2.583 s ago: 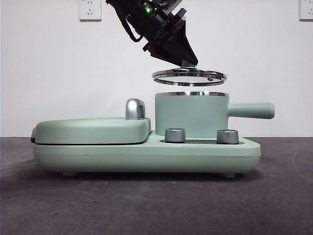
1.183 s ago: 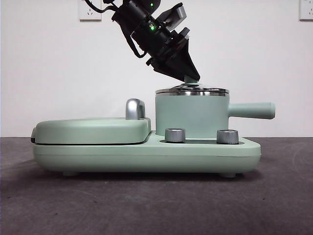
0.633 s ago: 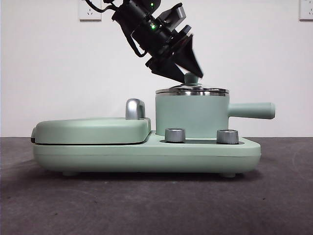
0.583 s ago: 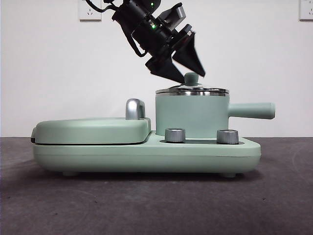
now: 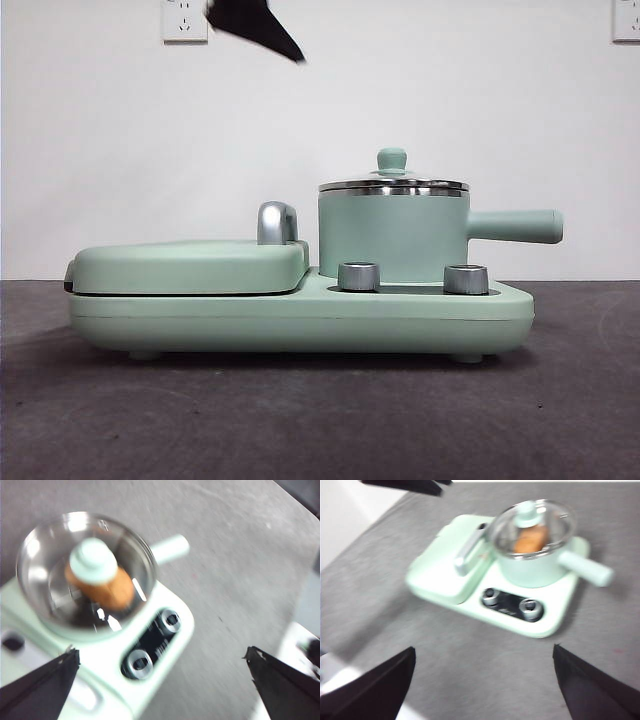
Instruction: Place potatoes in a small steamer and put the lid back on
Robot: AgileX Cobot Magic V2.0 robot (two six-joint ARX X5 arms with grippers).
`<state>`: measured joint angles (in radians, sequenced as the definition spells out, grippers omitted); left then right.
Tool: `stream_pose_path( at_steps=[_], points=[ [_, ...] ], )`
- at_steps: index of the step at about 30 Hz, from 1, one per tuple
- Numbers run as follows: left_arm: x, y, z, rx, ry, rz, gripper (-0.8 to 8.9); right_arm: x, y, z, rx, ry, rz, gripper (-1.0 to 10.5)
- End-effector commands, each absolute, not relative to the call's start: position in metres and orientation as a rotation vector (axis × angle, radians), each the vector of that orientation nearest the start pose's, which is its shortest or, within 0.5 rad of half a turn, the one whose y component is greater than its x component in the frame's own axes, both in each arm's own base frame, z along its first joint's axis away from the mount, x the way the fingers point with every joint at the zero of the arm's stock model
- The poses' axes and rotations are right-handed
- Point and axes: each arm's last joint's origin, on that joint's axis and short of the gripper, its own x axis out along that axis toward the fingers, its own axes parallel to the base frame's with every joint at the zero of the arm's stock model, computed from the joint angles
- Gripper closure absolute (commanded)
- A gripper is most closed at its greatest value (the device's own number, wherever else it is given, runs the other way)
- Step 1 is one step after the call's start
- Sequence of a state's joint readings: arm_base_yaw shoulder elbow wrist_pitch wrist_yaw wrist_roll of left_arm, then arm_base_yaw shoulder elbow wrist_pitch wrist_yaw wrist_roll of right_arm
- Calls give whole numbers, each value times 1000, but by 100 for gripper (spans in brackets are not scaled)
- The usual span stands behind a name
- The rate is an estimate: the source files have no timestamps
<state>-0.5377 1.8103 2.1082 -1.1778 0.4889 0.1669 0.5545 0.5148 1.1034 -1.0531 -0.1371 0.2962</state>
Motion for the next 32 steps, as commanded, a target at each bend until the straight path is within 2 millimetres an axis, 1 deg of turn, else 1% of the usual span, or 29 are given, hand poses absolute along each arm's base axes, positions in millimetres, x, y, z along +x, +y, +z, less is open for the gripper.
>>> stream_pose_path(
  at_steps=[1,2,3,4,6,8,14,17,19,22,26,28,29,30,31,32],
  points=[
    [275,-182,445,155,781,-1042,274,37,29,380,197,552,642,511],
    [258,-173,454,152,765,-1045,284,37,29,380,199,555,655,511],
    [245,-167,459,152,755,-1049,284,37,30,380,199,556,658,511],
    [234,-162,460,152,753,-1053,284,37,30,380,199,556,659,511],
    [218,-152,457,149,760,-1053,284,37,30,380,199,557,659,511],
    [202,-142,450,141,774,-1048,284,37,30,380,199,557,659,511],
    [154,-112,410,108,848,-1025,284,37,29,379,187,568,660,511],
    [132,-98,391,63,825,-1009,285,37,29,377,155,573,664,511],
    [121,-91,380,27,787,-993,286,37,29,376,135,572,667,511],
    [109,-81,362,-17,715,-910,286,38,30,373,132,582,664,511],
    [97,-71,341,-44,638,-804,287,42,33,365,126,615,658,511],
    [93,-68,335,-56,628,-776,298,44,34,360,123,634,654,511],
    [91,-66,333,-60,627,-764,359,45,35,357,123,643,651,511],
    [90,-65,333,-60,622,-765,497,46,35,354,121,653,649,520],
    [89,-64,334,-60,617,-766,662,47,36,352,119,662,648,561],
    [87,-64,334,-62,607,-768,835,48,36,349,118,672,648,708]
  ],
)
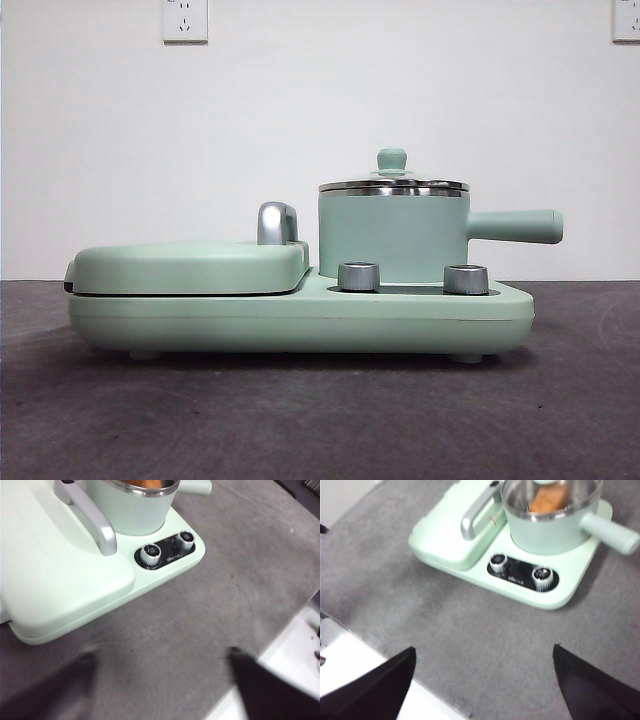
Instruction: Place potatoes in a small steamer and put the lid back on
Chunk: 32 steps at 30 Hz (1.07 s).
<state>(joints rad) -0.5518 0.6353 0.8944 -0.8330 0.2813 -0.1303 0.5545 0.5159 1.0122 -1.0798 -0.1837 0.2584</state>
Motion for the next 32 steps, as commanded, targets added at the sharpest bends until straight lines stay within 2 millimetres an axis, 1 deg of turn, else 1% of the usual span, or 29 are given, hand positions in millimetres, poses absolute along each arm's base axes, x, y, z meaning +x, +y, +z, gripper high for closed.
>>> stream_pose_path(
  at_steps=[1,2,3,23,26,29,32],
  points=[
    [87,-63,335,-64,597,-770,781,49,37,347,116,680,646,829],
    [86,-63,336,-65,591,-770,794,49,37,345,115,686,644,963],
    [86,-63,336,-66,585,-771,796,50,38,344,115,691,643,925],
    [87,-63,337,-68,567,-774,794,50,38,344,116,688,640,926],
    [83,-61,337,-71,555,-772,794,50,38,344,116,688,640,926],
    [81,-55,331,-87,502,-747,794,50,38,344,116,687,640,926],
    [82,-49,312,-115,389,-704,794,50,38,344,116,687,640,926]
  ],
)
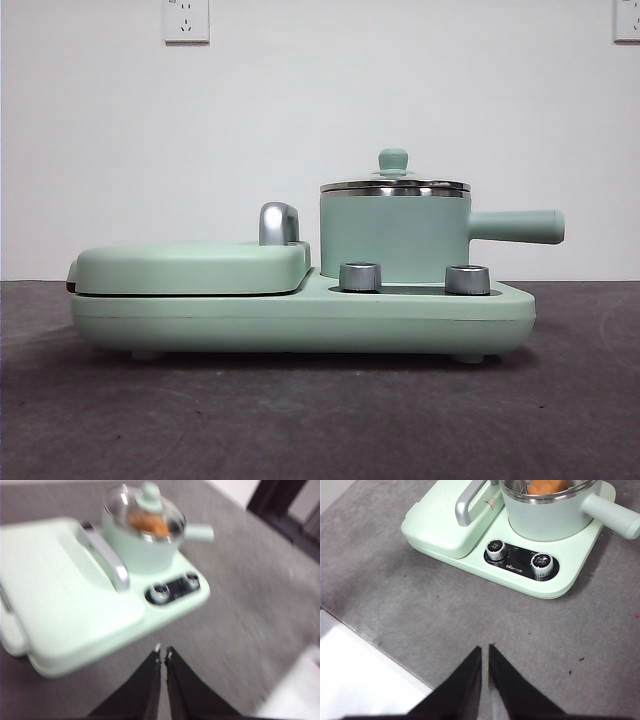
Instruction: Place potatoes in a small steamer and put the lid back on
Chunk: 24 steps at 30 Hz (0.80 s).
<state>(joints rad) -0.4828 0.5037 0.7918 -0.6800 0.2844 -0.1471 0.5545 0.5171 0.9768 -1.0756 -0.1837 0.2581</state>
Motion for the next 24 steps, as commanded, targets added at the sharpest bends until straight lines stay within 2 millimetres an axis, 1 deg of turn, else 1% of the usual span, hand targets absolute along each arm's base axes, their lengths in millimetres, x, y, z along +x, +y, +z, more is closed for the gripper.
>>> stream_pose_path(
  at_steps=[1,4,7,11,14,17,20,24],
  points=[
    [82,-45,303,-123,349,-676,794,50,38,344,116,687,640,926],
    [81,-36,273,-140,244,-588,794,50,38,344,116,687,640,926],
    [82,-27,242,-117,177,-500,794,50,38,344,117,687,640,926],
    [87,-20,205,-124,146,-404,794,50,38,344,117,687,640,926],
    [89,-16,185,-129,163,-312,794,50,38,344,117,687,640,926],
    [90,-12,175,-123,167,-210,794,50,38,344,117,687,640,926],
    [91,-9,169,-117,162,-110,794,50,38,344,117,687,640,926],
    [94,-8,161,-114,150,-65,793,50,38,344,117,687,640,926]
  ],
)
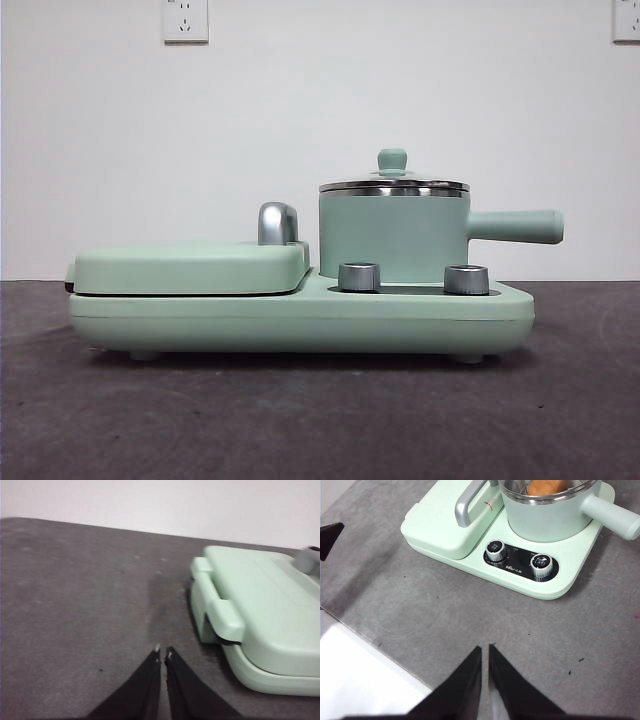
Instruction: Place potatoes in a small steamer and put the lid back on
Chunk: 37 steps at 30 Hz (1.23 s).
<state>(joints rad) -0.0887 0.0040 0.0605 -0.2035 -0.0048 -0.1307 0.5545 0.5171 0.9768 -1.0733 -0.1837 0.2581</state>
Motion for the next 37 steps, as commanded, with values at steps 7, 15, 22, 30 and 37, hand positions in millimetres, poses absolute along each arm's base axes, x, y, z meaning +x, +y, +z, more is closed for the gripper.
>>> stream_pose_path(
  at_steps=[7,15,22,30,37],
  points=[
    [96,-5,150,-115,176,-40,793,50,38,345,118,682,641,926],
    [95,-5,150,-115,177,-38,793,51,38,347,123,659,646,926],
    [95,-5,150,-115,177,-38,793,51,38,347,124,654,647,926],
    [95,-5,150,-115,177,-38,793,51,38,347,124,654,647,926],
    [95,-5,150,-115,177,-38,793,50,37,347,133,644,634,926]
  ],
)
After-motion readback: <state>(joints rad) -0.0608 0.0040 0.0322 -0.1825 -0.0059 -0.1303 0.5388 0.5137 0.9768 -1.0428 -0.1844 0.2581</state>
